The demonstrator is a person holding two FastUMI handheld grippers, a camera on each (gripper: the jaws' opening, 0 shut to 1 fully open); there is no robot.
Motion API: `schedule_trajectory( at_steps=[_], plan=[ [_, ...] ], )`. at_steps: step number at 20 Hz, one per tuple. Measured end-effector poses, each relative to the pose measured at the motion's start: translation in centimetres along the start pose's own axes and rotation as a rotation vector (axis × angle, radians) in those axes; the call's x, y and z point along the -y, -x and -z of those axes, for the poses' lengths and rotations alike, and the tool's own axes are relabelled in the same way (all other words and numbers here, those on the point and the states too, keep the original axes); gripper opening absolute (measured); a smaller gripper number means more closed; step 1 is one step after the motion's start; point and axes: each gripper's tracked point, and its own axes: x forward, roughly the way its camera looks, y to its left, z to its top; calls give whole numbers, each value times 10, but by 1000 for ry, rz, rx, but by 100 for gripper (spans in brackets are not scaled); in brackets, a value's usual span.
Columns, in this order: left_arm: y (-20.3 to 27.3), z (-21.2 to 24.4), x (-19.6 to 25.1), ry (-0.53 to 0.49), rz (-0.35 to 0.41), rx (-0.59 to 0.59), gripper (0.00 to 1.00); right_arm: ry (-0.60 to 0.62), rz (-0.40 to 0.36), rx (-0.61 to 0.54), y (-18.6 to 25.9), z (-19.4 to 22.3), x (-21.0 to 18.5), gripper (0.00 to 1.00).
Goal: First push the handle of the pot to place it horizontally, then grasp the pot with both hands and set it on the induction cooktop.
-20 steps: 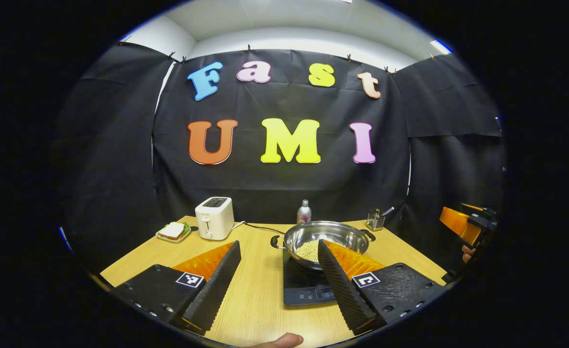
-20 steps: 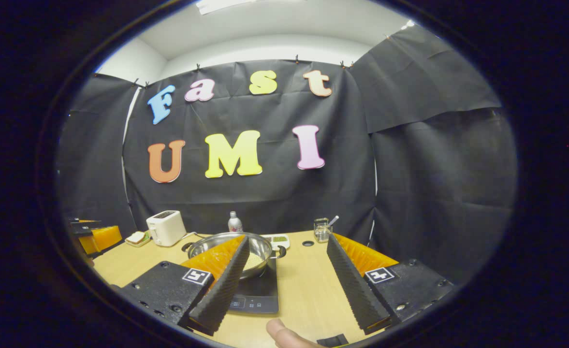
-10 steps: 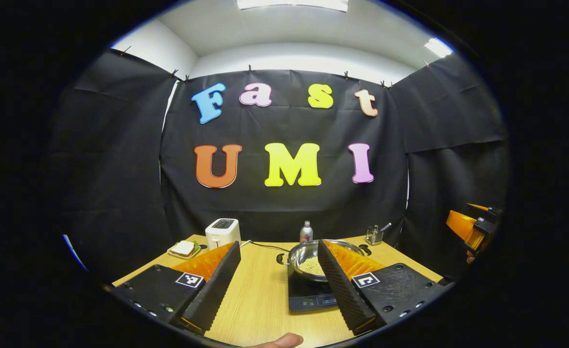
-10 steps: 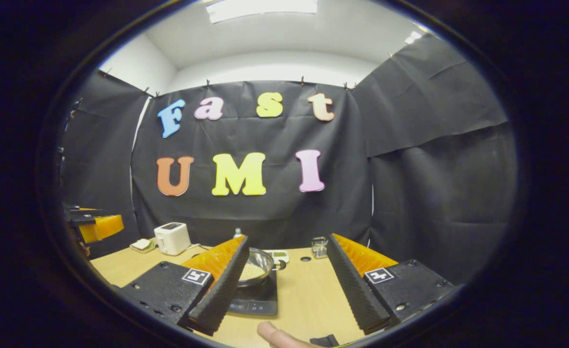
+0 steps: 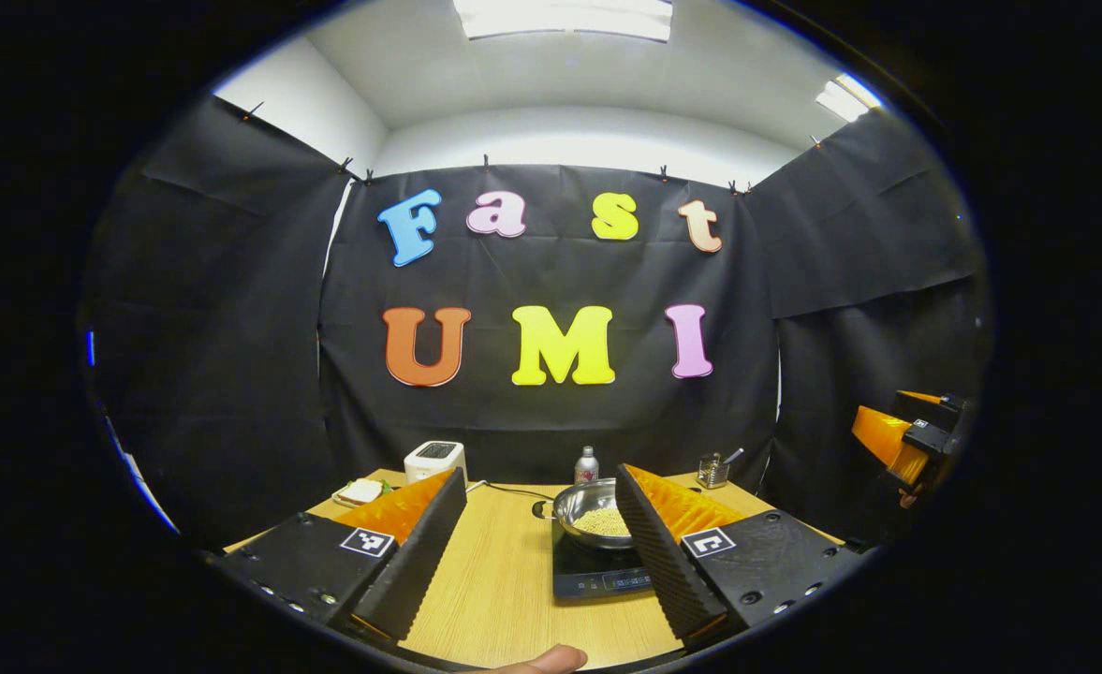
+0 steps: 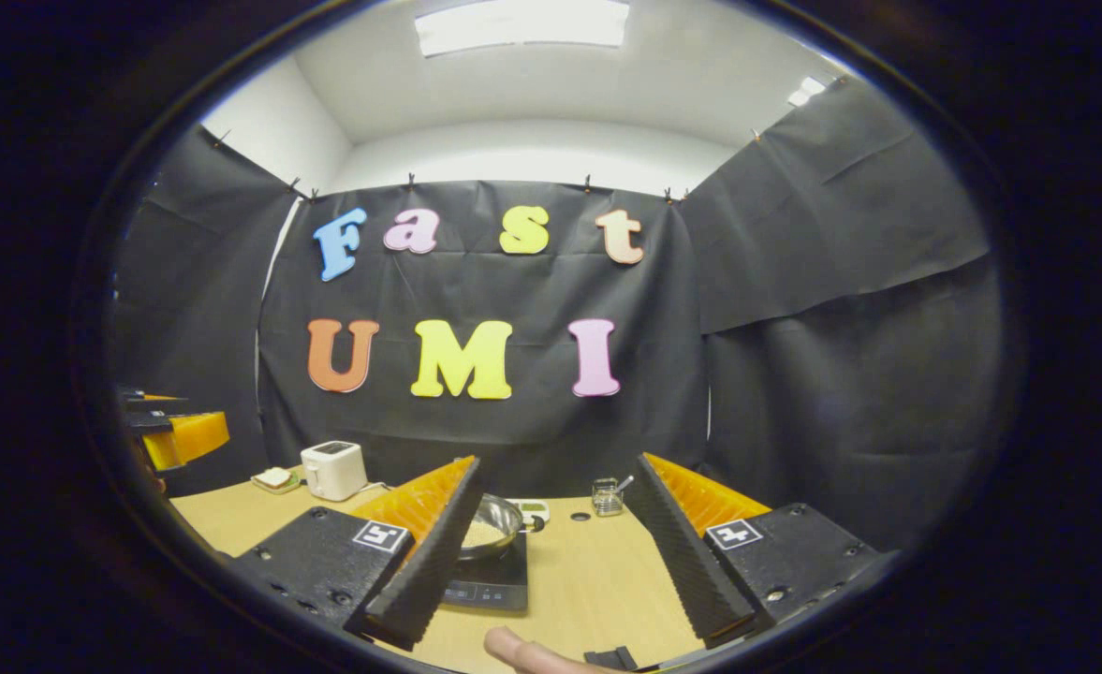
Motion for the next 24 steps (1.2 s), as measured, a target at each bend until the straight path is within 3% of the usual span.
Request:
schedule_trajectory(
  at_steps=[11, 24],
  plan=[
    [0, 6, 4, 52, 30, 1, 95, -31, -8, -15, 0, 10, 6, 96],
    [-6, 20, -4, 13, 16, -9, 95, -45, -27, -17, -2, 18, 4, 96]
  ],
)
